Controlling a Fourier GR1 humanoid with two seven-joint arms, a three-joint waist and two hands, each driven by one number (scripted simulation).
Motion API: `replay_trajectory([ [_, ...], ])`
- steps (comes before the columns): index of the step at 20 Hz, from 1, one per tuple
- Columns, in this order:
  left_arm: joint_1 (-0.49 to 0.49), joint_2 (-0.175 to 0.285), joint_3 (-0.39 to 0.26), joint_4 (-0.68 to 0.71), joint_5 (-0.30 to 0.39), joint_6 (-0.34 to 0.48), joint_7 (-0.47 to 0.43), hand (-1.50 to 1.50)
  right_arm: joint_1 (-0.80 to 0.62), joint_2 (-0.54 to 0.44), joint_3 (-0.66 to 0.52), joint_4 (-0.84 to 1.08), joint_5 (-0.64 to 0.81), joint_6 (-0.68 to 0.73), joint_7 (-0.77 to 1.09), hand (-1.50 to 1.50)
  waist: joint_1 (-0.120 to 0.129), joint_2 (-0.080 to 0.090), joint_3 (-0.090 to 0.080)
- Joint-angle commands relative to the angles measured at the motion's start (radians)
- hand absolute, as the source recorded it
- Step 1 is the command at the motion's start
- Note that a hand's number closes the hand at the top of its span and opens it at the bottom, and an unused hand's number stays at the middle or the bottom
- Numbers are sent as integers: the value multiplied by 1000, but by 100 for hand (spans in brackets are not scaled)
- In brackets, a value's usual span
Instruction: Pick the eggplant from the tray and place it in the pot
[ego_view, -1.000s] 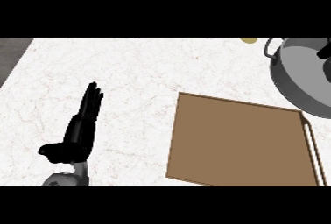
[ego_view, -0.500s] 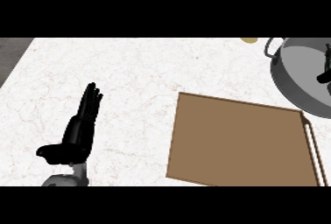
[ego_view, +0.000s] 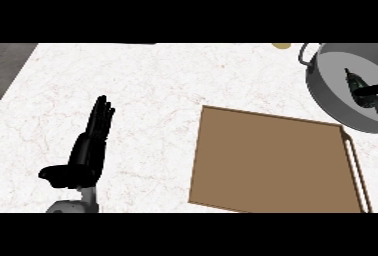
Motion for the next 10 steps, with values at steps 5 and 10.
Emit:
replay_trajectory([
  [5, -3, -18, 0, 36, -7, 12, -23, 0, 18, 51, -141, -213, -182, -346, -266, -150, -20, -5, 1],
  [10, 76, 7, 11, -21, 8, -11, -35, 0, 127, 86, -239, -298, -364, -382, -461, -150, -30, -18, -2],
])
